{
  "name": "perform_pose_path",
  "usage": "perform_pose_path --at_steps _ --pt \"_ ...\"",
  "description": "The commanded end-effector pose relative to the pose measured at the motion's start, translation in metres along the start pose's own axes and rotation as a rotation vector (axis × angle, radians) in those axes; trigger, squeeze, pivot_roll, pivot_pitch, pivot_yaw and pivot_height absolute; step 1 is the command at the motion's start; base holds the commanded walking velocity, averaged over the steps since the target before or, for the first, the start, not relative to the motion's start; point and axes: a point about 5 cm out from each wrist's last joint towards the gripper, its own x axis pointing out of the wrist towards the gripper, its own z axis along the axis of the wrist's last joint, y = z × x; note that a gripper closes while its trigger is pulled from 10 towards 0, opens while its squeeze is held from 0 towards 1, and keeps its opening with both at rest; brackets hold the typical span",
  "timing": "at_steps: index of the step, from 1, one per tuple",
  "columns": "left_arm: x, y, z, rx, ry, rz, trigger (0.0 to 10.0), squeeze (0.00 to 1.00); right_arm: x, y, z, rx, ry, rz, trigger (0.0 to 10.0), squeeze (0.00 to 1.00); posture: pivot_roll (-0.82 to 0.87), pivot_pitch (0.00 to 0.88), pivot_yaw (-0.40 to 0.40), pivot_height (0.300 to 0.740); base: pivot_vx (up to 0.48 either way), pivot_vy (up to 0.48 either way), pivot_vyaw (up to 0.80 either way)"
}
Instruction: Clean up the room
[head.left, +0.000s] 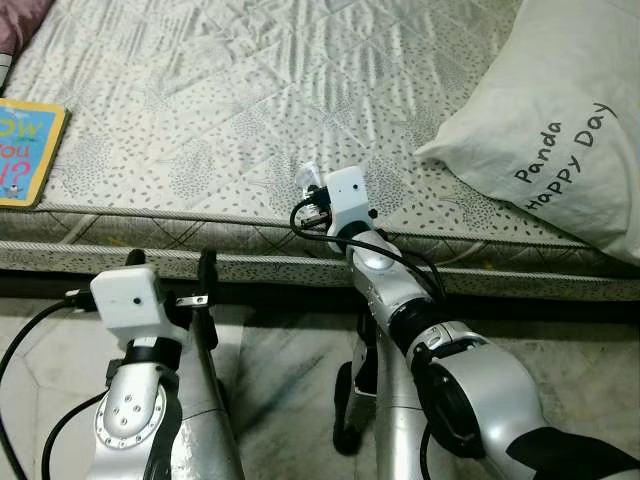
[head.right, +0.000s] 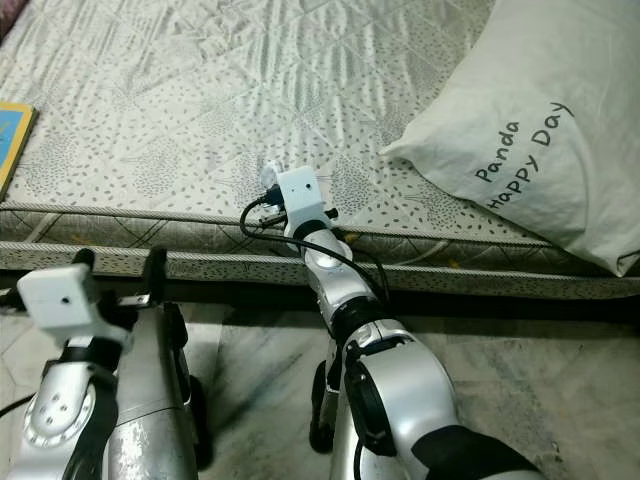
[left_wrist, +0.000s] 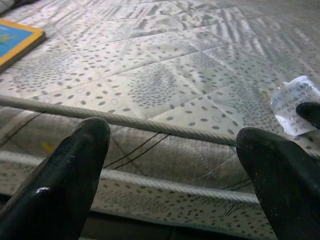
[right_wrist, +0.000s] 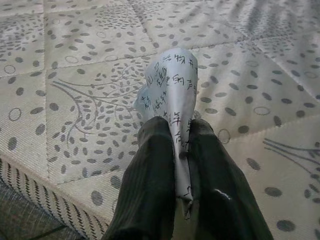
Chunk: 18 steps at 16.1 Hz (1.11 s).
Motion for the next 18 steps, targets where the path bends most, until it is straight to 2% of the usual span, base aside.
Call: perform_pose_path --at_steps 1,6,8,9,10,11,13,15,16,18 --pt "0.000 0.001 -0.006 -0.003 0.025 -0.001 10.0 0.00 -0.002 -0.003 -0.005 0.008 0.021 -0.005 0.0 0.00 0.17 0.214 -0.096 0.506 0.000 0.000 0.00" --pt "0.021 -0.001 -0.010 -0.011 -0.012 -0.015 10.0 0.00 -0.005 -0.026 -0.004 0.014 -0.005 -0.054 0.0 0.00 0.10 0.101 -0.079 0.506 0.000 0.000 0.00" --pt "0.028 -0.001 -0.014 -0.015 -0.018 -0.010 10.0 0.00 -0.015 -0.041 -0.012 0.075 -0.029 -0.092 0.0 0.00 0.07 0.060 -0.069 0.506 0.000 0.000 0.00" --pt "0.030 -0.001 -0.015 -0.014 -0.018 -0.001 10.0 0.00 -0.018 -0.043 -0.013 0.098 -0.038 -0.100 0.0 0.00 0.06 0.044 -0.062 0.506 0.000 0.000 0.00" --pt "0.035 -0.002 -0.019 -0.015 -0.013 0.006 10.0 0.00 -0.030 -0.050 -0.022 0.141 -0.067 -0.120 0.0 0.00 0.03 0.017 -0.043 0.506 0.000 0.000 0.00" --pt "0.040 -0.005 -0.023 -0.016 -0.006 0.005 10.0 0.00 -0.050 -0.060 -0.030 0.174 -0.105 -0.170 0.0 0.00 0.01 0.007 -0.030 0.506 0.000 0.000 0.00" --pt "0.044 -0.008 -0.027 -0.012 0.003 -0.015 10.0 0.00 -0.069 -0.071 -0.028 0.173 -0.170 -0.239 0.0 0.00 -0.01 0.000 -0.011 0.506 0.000 0.000 0.00" --pt "0.047 -0.009 -0.028 -0.005 0.003 -0.043 10.0 0.00 -0.084 -0.081 -0.016 0.138 -0.249 -0.278 0.0 0.00 -0.02 0.000 0.012 0.506 0.000 0.000 0.00" --pt "0.048 -0.009 -0.029 -0.003 0.002 -0.049 10.0 0.00 -0.091 -0.087 -0.012 0.150 -0.254 -0.304 0.0 0.00 -0.03 0.000 0.017 0.506 0.000 0.000 0.00" --pt "0.050 -0.010 -0.029 -0.004 -0.003 -0.057 10.0 0.00 -0.097 -0.084 -0.008 0.149 -0.264 -0.278 0.0 0.00 -0.03 0.000 0.013 0.506 0.000 0.000 0.00"
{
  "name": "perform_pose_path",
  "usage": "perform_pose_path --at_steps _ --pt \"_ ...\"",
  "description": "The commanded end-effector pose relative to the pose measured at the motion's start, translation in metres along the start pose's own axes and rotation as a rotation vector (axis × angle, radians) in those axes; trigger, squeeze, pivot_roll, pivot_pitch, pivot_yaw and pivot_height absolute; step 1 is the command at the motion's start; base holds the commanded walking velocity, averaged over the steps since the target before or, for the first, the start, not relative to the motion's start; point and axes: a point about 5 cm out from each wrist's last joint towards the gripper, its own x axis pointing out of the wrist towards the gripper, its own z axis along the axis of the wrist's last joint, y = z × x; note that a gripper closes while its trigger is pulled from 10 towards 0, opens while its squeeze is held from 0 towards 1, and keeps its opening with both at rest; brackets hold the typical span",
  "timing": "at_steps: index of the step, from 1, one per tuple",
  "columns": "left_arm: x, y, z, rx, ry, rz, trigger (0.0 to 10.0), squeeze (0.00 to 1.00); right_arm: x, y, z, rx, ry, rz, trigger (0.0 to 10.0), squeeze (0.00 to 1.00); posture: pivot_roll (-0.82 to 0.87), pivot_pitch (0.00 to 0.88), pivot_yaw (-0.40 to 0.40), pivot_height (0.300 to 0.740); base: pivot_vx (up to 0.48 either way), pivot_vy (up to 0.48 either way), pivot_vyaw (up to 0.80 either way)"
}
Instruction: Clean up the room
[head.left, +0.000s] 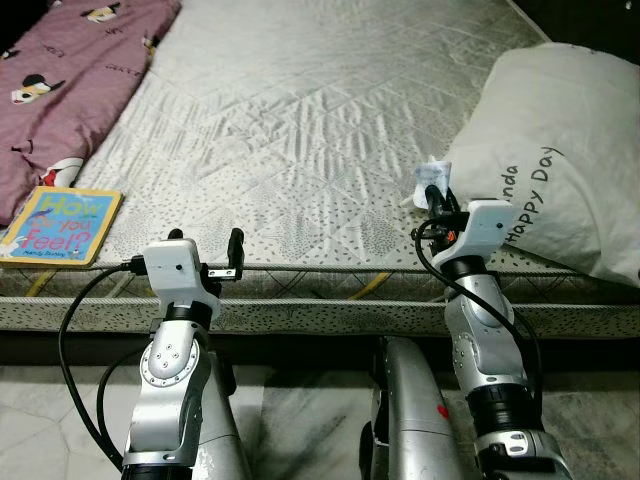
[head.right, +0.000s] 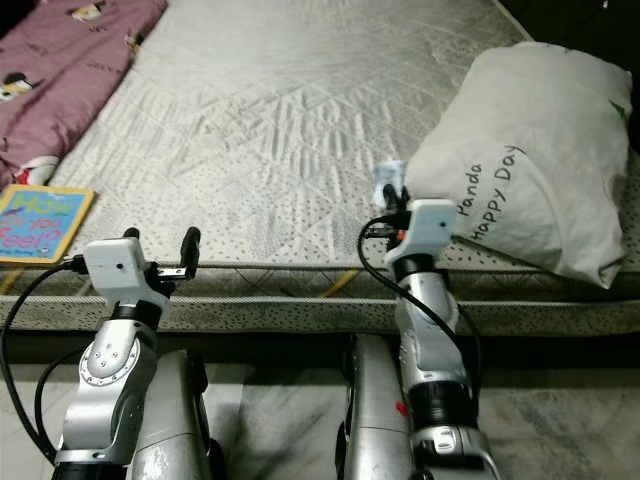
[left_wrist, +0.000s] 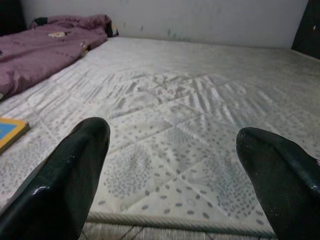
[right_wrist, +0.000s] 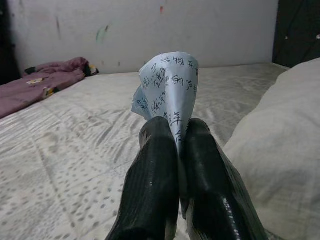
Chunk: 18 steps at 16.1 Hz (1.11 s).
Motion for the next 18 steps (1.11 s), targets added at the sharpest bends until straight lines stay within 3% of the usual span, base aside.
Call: perform_pose_path --at_steps 1,2,9,18 --pt "0.001 0.002 -0.001 0.007 -0.002 -0.001 10.0 0.00 -0.001 0.006 0.005 -0.001 -0.015 0.033 6.7 0.00 -0.03 0.003 0.011 0.506 0.000 0.000 0.00" --pt "0.001 0.002 0.000 0.005 -0.006 -0.003 10.0 0.00 -0.001 0.009 0.009 0.002 -0.023 0.044 10.0 0.00 -0.02 0.009 0.006 0.506 0.000 0.000 0.00" --pt "0.000 0.002 -0.001 0.002 -0.013 -0.003 10.0 0.00 0.001 0.020 0.020 0.042 -0.012 0.064 10.0 0.00 -0.02 0.034 -0.006 0.521 0.000 0.000 0.00" --pt "0.000 0.000 -0.001 -0.001 -0.011 -0.006 10.0 0.00 -0.002 0.020 0.018 0.036 0.032 0.058 10.0 0.00 -0.02 0.045 -0.007 0.626 0.000 0.000 0.00"
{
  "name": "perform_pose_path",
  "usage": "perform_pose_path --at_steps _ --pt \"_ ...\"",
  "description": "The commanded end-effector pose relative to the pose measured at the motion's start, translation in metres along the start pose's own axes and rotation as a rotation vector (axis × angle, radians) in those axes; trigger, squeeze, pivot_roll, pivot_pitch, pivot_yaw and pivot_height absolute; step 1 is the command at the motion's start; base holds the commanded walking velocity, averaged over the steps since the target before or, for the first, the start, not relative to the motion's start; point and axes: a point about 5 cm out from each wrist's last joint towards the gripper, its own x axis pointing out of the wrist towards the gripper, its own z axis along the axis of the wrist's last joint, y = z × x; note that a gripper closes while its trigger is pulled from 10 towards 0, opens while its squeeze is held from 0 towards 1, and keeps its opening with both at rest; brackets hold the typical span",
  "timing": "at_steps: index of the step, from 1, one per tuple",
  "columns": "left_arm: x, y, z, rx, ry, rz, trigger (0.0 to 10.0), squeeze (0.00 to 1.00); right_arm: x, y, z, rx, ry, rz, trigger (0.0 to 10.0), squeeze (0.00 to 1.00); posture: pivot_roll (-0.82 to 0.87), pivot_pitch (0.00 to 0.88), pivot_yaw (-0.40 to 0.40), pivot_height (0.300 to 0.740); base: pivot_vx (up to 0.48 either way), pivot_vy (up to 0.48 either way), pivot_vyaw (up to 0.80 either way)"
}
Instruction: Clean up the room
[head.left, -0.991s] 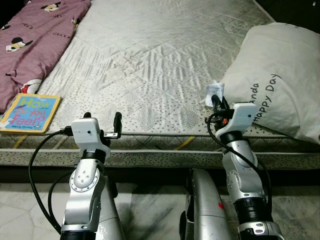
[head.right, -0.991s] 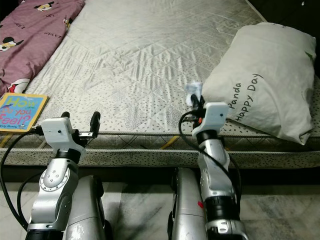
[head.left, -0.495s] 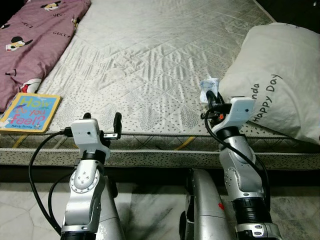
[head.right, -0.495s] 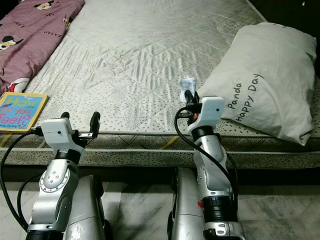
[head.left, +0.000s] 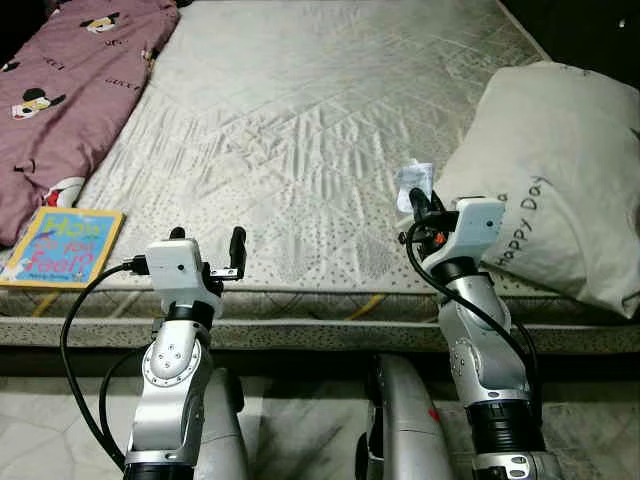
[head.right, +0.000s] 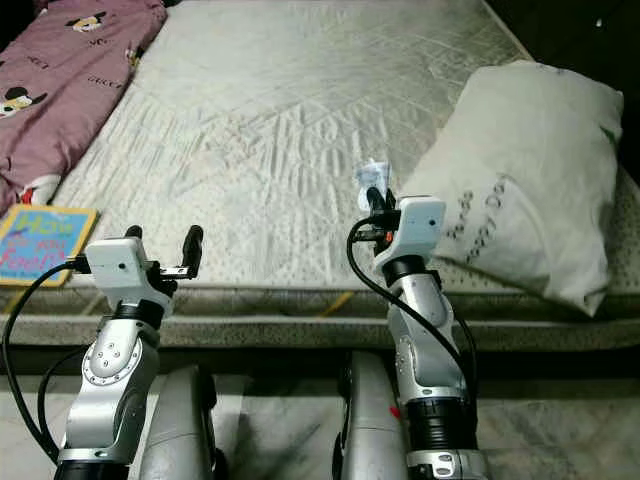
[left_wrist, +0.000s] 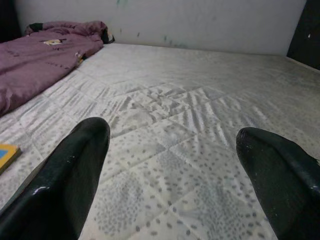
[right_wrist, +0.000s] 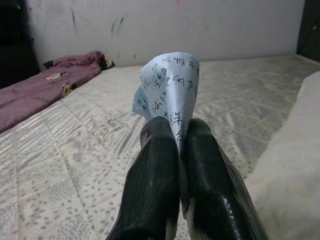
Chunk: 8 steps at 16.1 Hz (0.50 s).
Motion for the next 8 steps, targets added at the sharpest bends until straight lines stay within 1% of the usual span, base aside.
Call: perform_pose_path --at_steps 1,2,4,6,7,8 --pt "0.0004 0.0018 0.0006 0.004 -0.003 0.000 10.0 0.00 0.0014 0.0012 0.0071 -0.001 -0.022 -0.002 10.0 0.00 -0.02 0.044 -0.007 0.636 0.000 0.000 0.00" --pt "0.0008 0.0018 0.0009 0.005 -0.004 0.000 10.0 0.00 0.0018 0.0013 0.0074 -0.001 -0.022 -0.004 10.0 0.00 -0.02 0.045 -0.007 0.646 0.000 0.000 0.00" --pt "0.0013 0.0019 0.0013 0.006 -0.007 0.004 10.0 0.00 0.0023 -0.0026 0.0050 -0.073 0.001 -0.050 10.0 0.00 -0.02 0.044 -0.005 0.651 0.000 0.000 0.00" --pt "0.0014 0.0024 0.0011 0.009 -0.008 0.012 10.0 0.00 0.0021 -0.0059 0.0008 -0.087 0.030 -0.077 10.0 0.00 -0.02 0.042 -0.004 0.651 0.000 0.000 0.00" --pt "0.0020 0.0017 0.0009 0.010 -0.007 0.006 10.0 0.00 0.0010 -0.0075 0.0015 -0.101 0.020 -0.075 10.0 0.00 -0.02 0.041 -0.002 0.651 0.000 0.000 0.00" --pt "0.0023 0.0013 0.0010 0.010 -0.008 0.003 10.0 0.00 0.0011 -0.0080 0.0031 -0.083 0.007 -0.075 10.0 0.00 -0.02 0.039 -0.002 0.651 0.000 0.000 0.00"
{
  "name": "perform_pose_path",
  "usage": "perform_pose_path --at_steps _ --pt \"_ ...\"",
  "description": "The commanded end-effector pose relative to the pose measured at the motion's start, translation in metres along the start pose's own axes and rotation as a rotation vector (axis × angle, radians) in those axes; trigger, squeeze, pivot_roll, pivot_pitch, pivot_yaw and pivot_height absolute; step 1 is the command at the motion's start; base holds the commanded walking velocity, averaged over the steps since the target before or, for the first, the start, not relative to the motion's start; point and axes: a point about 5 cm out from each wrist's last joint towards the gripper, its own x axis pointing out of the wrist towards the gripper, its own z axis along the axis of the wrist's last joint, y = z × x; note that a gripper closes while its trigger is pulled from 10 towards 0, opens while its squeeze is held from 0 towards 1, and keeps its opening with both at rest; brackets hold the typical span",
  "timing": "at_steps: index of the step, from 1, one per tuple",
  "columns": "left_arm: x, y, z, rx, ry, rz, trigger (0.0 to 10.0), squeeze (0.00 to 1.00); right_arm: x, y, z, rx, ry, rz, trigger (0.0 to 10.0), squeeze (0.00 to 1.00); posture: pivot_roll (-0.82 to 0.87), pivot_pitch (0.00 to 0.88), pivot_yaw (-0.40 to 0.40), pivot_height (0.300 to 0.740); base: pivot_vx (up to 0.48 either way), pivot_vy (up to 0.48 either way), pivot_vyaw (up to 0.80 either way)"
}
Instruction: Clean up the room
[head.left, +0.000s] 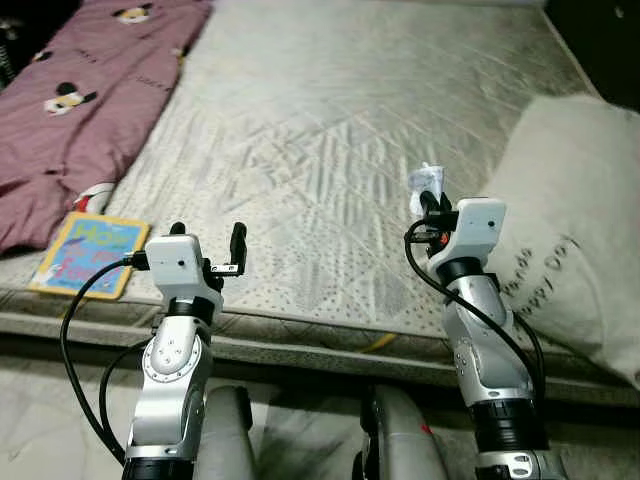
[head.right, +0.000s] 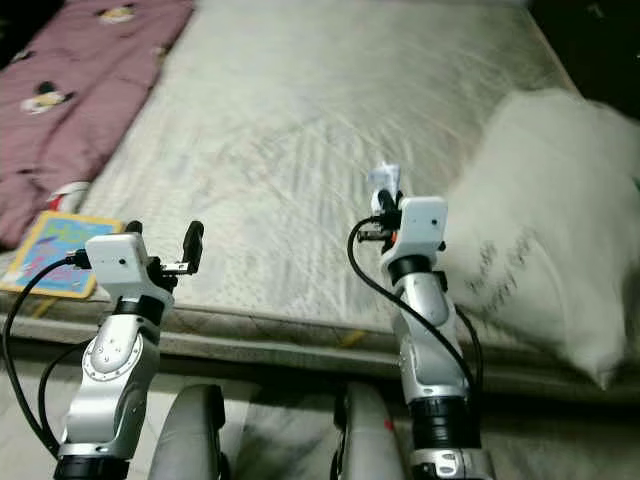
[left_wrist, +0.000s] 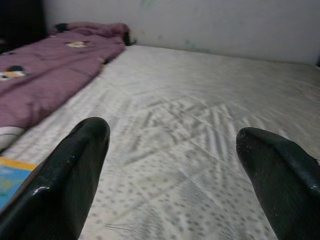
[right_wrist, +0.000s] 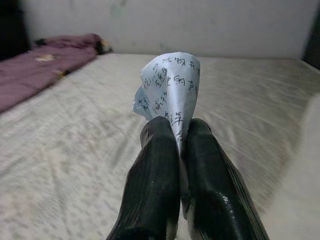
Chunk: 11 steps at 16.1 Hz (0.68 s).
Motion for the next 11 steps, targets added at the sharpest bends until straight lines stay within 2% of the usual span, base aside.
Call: perform_pose_path --at_steps 1,7,11 --pt "0.000 0.002 -0.001 0.008 0.005 0.002 10.0 0.00 0.002 -0.002 0.004 -0.005 -0.021 -0.007 10.0 0.00 -0.02 0.039 -0.002 0.661 0.000 0.000 0.00" --pt "0.001 0.002 -0.001 0.012 0.002 0.003 10.0 0.00 0.003 -0.008 -0.001 -0.030 0.000 -0.062 10.0 0.00 -0.01 0.033 -0.002 0.706 0.000 0.000 0.00" --pt "0.000 0.005 -0.004 0.033 0.027 0.063 10.0 0.00 -0.004 -0.014 -0.013 -0.092 0.049 -0.110 10.0 0.00 -0.01 0.035 0.002 0.711 0.000 0.000 0.00"
